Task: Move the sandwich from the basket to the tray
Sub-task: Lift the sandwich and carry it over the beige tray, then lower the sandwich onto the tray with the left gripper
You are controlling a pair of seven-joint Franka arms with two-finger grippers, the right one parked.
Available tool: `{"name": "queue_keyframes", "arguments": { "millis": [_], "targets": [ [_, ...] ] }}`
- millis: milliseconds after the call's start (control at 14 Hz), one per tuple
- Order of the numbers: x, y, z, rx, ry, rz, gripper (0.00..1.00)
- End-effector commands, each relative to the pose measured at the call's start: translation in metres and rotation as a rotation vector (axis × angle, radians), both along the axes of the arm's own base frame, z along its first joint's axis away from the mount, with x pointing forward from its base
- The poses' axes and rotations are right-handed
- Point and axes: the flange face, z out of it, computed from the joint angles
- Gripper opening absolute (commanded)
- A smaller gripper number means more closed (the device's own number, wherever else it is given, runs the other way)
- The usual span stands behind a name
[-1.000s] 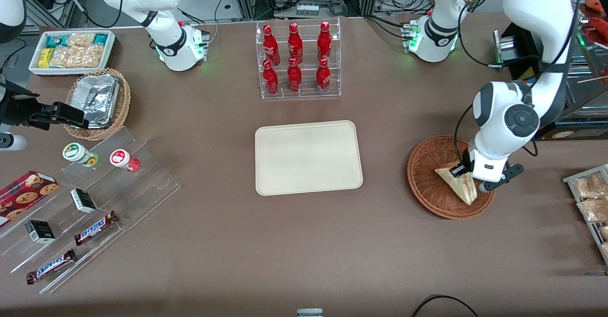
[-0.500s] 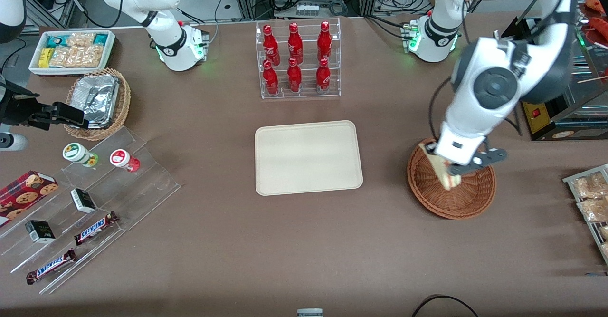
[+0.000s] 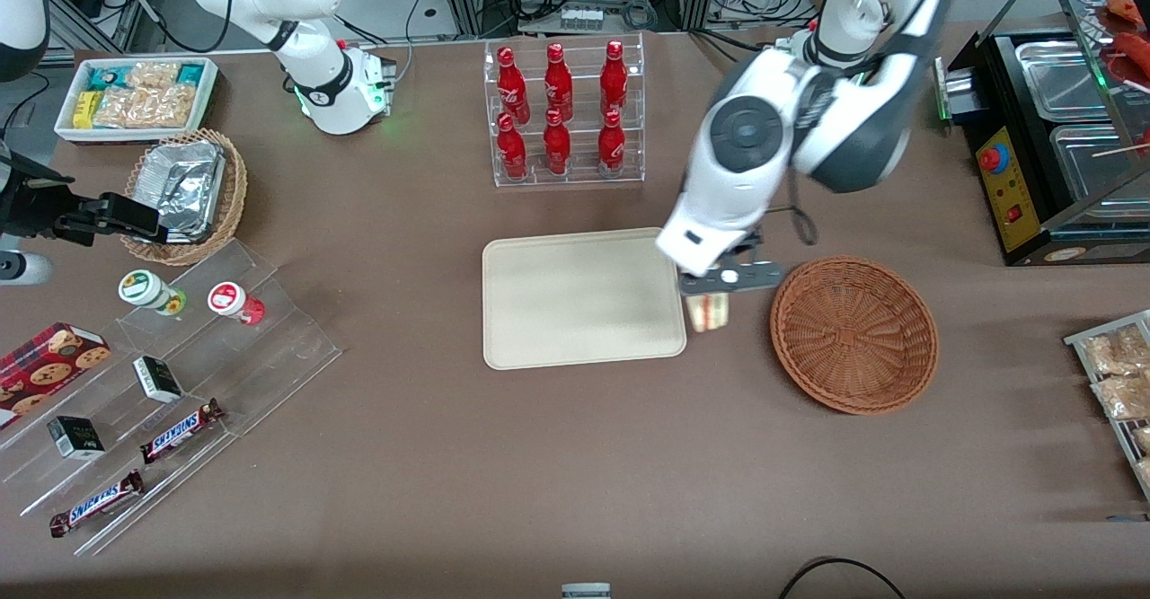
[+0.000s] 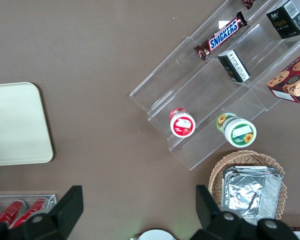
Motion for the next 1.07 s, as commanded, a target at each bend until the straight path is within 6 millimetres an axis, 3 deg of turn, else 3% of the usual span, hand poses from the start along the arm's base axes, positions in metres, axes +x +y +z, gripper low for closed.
{"name": "queue_keyframes", "arguments": {
  "millis": [0,214,500,786,1000],
  "targets": [
    [-0.007,-0.056,-0.031,0.013,0.025,-0.009,0.00],
    [-0.022,-0.109,-0.079,0.043,0.046,-0.006,0.00],
    [-0.047,-0.159,-0.127,0.021,0.010,-0.027,0.00],
    [-0.070,-0.183,-0.158,0.021,0.002,-0.054,0.00],
    [-0.072,-0.181,-0.172,0.044,0.014,-0.066,0.00]
  ]
}}
